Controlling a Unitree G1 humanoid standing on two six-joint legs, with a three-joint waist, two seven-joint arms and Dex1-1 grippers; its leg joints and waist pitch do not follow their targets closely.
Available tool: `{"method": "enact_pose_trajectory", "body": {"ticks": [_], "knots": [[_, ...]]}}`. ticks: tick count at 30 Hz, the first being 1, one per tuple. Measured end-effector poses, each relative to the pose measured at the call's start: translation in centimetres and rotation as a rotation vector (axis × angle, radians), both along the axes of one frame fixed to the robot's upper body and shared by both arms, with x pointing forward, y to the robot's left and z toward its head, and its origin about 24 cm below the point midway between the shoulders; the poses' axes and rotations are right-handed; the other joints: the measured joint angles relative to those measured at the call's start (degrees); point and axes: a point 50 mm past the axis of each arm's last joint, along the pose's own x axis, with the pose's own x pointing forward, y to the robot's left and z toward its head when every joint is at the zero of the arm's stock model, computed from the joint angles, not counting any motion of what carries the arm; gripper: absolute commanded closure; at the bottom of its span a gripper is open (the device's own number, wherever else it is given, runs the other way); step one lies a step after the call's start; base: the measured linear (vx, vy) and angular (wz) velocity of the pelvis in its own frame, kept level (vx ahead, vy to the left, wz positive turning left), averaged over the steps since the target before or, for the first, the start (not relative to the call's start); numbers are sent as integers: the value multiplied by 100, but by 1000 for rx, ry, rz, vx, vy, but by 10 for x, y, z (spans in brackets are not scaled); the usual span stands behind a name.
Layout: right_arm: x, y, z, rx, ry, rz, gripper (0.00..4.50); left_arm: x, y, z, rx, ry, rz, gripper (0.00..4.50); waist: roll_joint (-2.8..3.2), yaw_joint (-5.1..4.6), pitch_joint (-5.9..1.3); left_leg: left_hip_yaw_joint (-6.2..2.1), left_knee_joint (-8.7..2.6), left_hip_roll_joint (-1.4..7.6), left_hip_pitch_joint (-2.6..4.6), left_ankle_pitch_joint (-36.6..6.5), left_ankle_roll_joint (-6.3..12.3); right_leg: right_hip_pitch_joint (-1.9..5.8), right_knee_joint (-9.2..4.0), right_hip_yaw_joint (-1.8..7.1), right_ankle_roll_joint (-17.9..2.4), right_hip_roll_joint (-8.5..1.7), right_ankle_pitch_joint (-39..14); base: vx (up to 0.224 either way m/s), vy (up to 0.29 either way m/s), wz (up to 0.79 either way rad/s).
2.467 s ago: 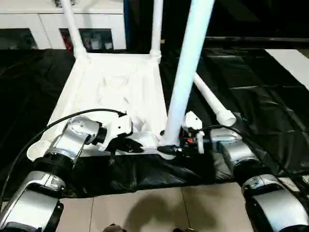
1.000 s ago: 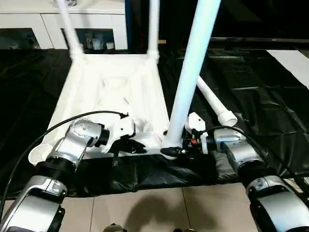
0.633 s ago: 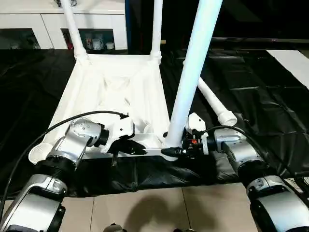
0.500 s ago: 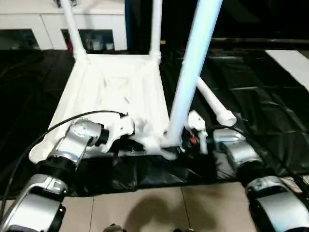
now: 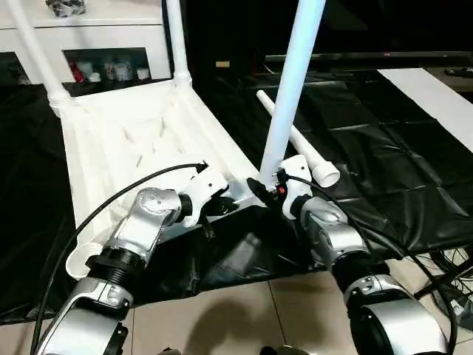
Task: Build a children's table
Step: Rotate leg to tighten
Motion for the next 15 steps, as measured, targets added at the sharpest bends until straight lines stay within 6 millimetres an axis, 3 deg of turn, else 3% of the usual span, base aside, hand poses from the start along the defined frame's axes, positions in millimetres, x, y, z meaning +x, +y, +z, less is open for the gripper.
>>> {"method": "enact_pose_trajectory", "body": {"ticks": [4,7,15], "knots": [[1,-1,0,-18,-6,-6,56,0,0,2,5,-12,-6,450,1,14,0,0,-12,-2,-5,-1,0,0,0,3,-1,0,1,0,0,0],[0,-9,1,-37,-14,28,56,0,-1,2,4,-12,-9,450,1,24,1,1,-20,-3,-6,-1,0,-2,1,2,-2,0,2,0,0,0],[-19,-67,15,-72,-56,263,56,0,-10,2,1,-20,-33,450,13,216,2,19,-44,-4,-9,0,2,-1,0,14,4,0,-2,0,0,0]]}}
